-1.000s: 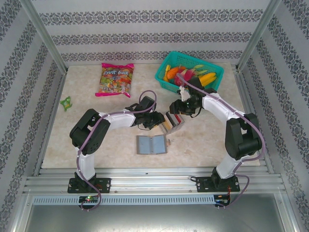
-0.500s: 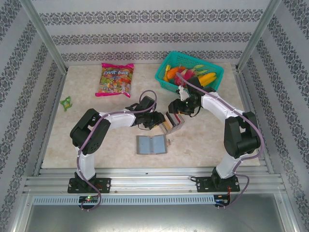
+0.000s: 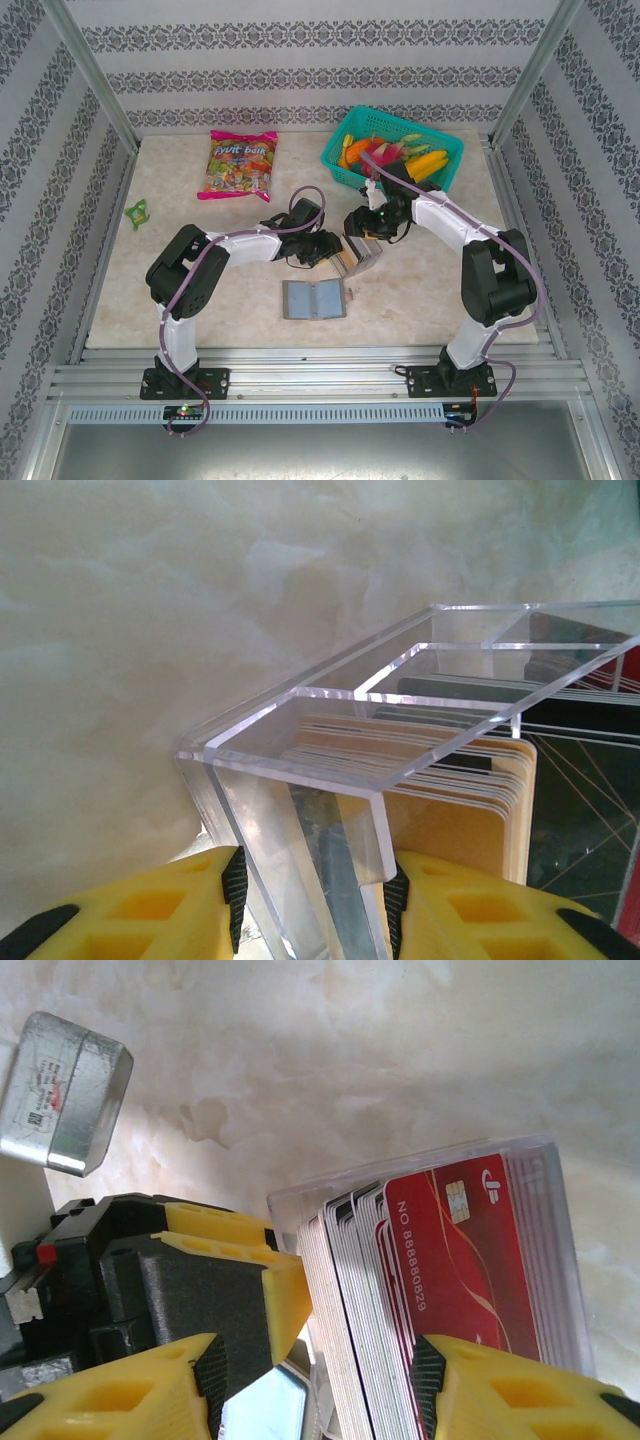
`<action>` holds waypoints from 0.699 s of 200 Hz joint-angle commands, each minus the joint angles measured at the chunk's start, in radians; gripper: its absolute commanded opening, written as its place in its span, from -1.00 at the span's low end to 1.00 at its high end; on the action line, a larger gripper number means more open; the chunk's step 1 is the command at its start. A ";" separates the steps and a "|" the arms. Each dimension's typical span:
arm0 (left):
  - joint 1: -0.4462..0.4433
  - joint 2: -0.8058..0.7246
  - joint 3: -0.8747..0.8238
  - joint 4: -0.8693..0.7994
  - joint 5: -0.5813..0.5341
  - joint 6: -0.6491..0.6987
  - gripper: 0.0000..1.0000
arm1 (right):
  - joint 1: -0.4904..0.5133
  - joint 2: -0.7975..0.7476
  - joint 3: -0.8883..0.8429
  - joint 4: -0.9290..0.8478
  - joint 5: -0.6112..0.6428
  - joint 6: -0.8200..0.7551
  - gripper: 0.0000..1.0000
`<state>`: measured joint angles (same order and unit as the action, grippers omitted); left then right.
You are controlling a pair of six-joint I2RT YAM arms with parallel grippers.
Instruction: Put the credit cards into the card holder
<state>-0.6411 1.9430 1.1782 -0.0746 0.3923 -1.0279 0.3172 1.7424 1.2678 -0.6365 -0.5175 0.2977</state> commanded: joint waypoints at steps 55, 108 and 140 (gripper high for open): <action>-0.008 0.028 0.029 -0.022 0.010 0.020 -0.13 | -0.020 0.030 0.033 -0.010 0.052 -0.013 0.20; -0.008 0.033 0.033 -0.022 0.015 0.019 -0.12 | -0.009 0.082 0.050 -0.034 0.067 -0.028 0.25; -0.008 0.031 0.032 -0.021 0.016 0.019 -0.13 | -0.001 0.087 0.057 -0.045 0.059 -0.035 0.23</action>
<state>-0.6415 1.9537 1.1912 -0.0750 0.3981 -1.0275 0.3046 1.8107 1.3037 -0.6521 -0.4698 0.2817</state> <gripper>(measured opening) 0.438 0.622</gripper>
